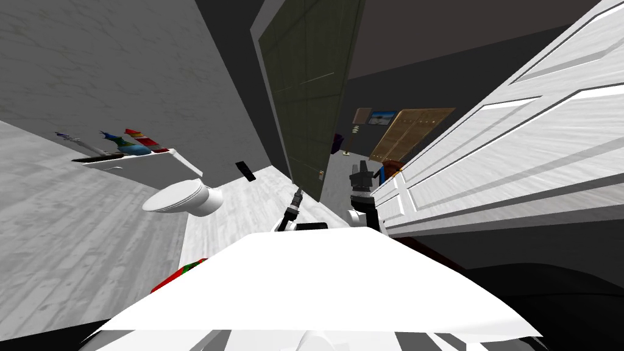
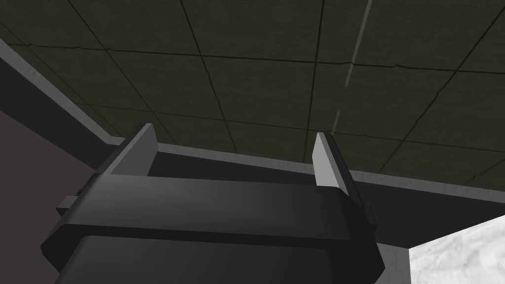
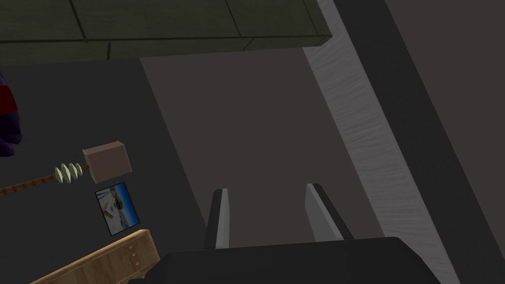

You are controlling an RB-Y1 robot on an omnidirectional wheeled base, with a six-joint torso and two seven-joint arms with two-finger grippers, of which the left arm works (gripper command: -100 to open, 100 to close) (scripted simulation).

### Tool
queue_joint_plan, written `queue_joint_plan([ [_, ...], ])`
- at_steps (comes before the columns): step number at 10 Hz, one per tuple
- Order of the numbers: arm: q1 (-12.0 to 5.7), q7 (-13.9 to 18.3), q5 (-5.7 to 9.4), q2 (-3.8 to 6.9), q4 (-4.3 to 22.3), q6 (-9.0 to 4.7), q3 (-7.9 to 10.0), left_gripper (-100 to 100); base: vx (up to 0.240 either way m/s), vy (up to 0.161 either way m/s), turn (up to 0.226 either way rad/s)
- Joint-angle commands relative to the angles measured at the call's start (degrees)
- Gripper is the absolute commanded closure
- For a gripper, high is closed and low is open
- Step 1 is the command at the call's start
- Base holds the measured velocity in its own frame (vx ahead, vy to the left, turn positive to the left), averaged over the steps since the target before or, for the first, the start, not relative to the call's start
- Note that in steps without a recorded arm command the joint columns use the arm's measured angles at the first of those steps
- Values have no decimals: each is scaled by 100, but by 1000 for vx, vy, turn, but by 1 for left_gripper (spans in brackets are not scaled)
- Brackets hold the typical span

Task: Push the door open

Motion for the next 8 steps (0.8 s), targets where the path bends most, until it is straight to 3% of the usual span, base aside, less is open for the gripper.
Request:
queue_joint_plan([
  [1,-89,7,-24,-42,256,-69,-87,-100,95,14,-26],
  [8,-407,98,-118,-169,1237,-309,-485,-100,113,14,-28],
])
